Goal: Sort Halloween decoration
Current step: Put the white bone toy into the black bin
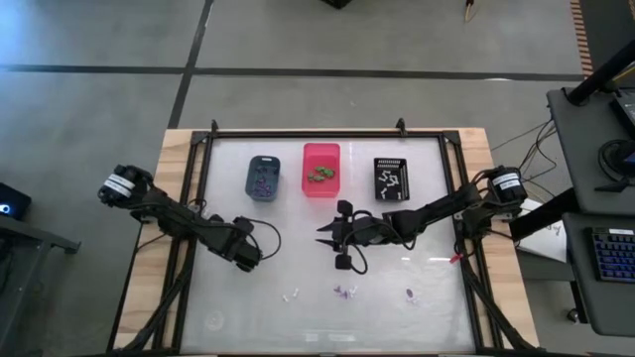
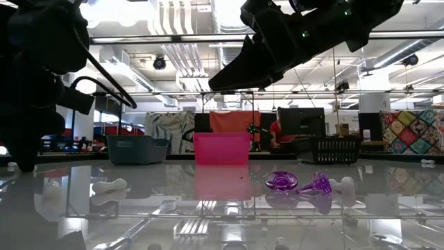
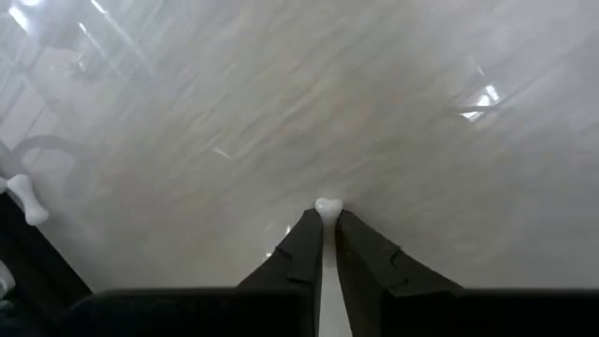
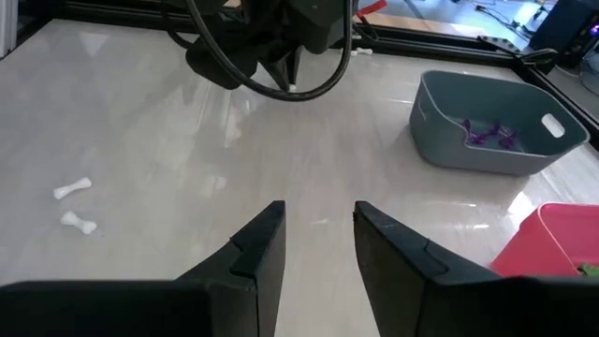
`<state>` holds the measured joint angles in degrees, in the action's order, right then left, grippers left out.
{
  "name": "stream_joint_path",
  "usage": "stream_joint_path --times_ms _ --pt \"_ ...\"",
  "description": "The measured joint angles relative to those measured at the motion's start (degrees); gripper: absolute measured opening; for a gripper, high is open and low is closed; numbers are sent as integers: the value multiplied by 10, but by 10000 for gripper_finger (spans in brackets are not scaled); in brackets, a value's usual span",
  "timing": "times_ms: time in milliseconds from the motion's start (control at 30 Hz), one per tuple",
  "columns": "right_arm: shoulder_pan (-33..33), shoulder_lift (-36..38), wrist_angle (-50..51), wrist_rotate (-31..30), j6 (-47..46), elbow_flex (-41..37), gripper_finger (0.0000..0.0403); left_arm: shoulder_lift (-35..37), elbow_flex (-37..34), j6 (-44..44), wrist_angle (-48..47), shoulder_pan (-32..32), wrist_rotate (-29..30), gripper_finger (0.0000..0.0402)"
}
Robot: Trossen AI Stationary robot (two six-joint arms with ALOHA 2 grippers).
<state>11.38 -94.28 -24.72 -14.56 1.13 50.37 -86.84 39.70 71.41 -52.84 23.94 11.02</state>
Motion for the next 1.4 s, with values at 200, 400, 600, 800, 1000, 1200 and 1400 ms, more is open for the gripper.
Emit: stream_joint_path --times_ms 200,400,600,800,1000,1200,1400 --pt "1 2 3 1 4 0 118 44 27 -64 51 12 64 2" --pt "1 4 -8 10 15 0 118 151 31 -281 315 18 142 1" --pt "11 4 -65 38 59 0 118 204 -24 -505 639 15 143 0" --pt "67 4 -168 -97 237 0 118 207 -80 -522 831 14 135 0" --pt "90 4 -288 -154 394 0 119 195 -122 -469 953 14 134 0" --pt "90 4 -180 -155 404 62 150 178 -145 -419 1008 14 136 0" --pt "90 4 -49 -150 372 129 185 166 -144 -408 1018 12 138 0"
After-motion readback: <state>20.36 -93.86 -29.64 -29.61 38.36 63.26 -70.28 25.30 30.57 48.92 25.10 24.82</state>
